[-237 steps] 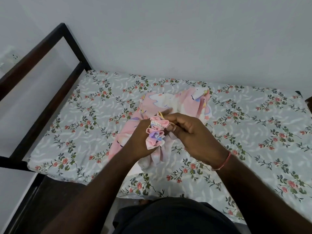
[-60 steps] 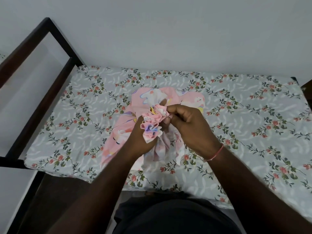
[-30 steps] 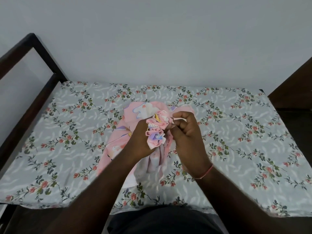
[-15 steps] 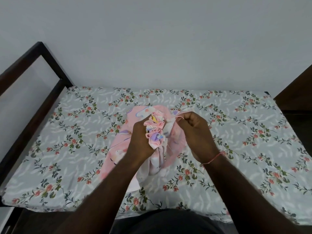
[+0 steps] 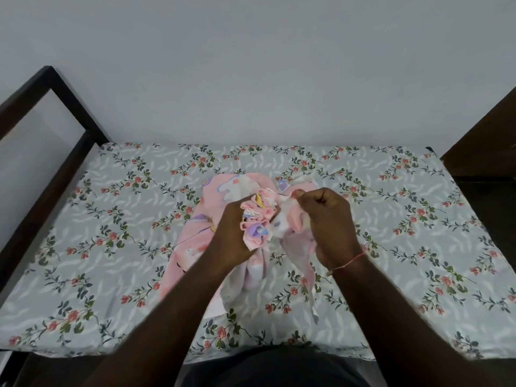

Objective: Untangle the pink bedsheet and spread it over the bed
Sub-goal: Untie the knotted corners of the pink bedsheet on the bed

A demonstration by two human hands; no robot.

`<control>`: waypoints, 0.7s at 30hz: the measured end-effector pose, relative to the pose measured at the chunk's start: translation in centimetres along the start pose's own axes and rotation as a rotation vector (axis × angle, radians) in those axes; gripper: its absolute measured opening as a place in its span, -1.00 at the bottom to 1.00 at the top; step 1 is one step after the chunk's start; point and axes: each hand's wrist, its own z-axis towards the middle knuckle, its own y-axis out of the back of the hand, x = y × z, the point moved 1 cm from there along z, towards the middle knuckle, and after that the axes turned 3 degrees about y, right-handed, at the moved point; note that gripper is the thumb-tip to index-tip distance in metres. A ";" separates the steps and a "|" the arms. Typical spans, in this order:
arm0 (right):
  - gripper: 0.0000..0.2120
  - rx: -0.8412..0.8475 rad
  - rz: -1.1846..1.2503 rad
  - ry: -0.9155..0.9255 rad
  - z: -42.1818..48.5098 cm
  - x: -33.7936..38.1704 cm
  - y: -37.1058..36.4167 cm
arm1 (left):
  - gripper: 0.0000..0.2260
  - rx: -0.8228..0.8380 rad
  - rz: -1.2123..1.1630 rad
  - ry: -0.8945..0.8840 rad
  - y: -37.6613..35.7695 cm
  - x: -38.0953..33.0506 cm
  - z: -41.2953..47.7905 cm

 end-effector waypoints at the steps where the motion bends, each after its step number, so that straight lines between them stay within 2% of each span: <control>1: -0.89 0.034 0.026 -0.009 -0.6 0.0 -0.5 | -0.70 0.003 -0.063 0.066 -0.5 -0.2 -0.5; 3: -0.88 0.149 0.050 0.011 -1.7 0.4 -1.3 | -0.72 0.012 -0.174 0.155 -1.0 -0.1 -1.0; 5: -0.84 0.282 0.003 0.079 -2.3 1.0 -1.5 | -0.83 0.076 -0.204 0.183 -1.0 0.2 -1.1; 6: -0.82 0.352 -0.046 0.115 -2.3 1.2 -1.3 | -0.71 0.156 -0.231 0.208 -1.2 0.8 -1.0; 7: -0.79 0.425 -0.100 0.146 -2.2 1.4 -1.0 | -0.44 0.117 -0.287 0.266 -1.3 1.7 -0.8; 8: -0.77 0.490 -0.146 0.175 -2.1 1.5 -0.7 | -0.39 0.060 -0.138 0.230 -1.1 1.3 -0.9; 9: -0.75 0.518 -0.170 0.194 -2.0 1.5 -0.6 | -0.59 0.006 -0.001 0.123 -0.5 1.6 -0.8; 10: -0.75 0.491 -0.175 0.212 -2.0 1.4 -0.5 | -0.79 -0.019 0.009 0.048 -0.1 0.4 -0.5; 13: -0.82 0.203 -0.094 0.234 -2.8 0.5 -1.3 | -0.74 -0.064 0.024 -0.004 -0.4 -0.4 0.6; 14: -0.83 0.156 -0.089 0.218 -3.1 0.2 -1.5 | -0.75 -0.098 0.018 -0.026 -0.4 -0.1 1.3; 15: -0.84 0.161 -0.102 0.185 -3.3 -0.4 -1.7 | -0.77 -0.109 -0.009 -0.033 -0.5 -0.4 1.4; 17: -0.92 0.273 -0.255 0.122 -3.0 -1.6 -1.4 | -0.83 -0.130 -0.008 -0.031 -0.3 -0.3 1.7; 18: -0.88 0.293 -0.342 0.101 -2.7 -1.9 -0.8 | -0.88 -0.141 -0.018 -0.013 -0.1 -0.4 1.7; 19: -0.84 0.251 -0.380 0.085 -1.9 -2.2 -0.1 | -0.86 -0.134 -0.040 0.014 0.2 -0.3 1.7; 21: -0.83 0.056 -0.270 0.055 -0.6 -1.6 1.2 | -0.91 -0.099 -0.026 0.009 0.4 -0.4 1.4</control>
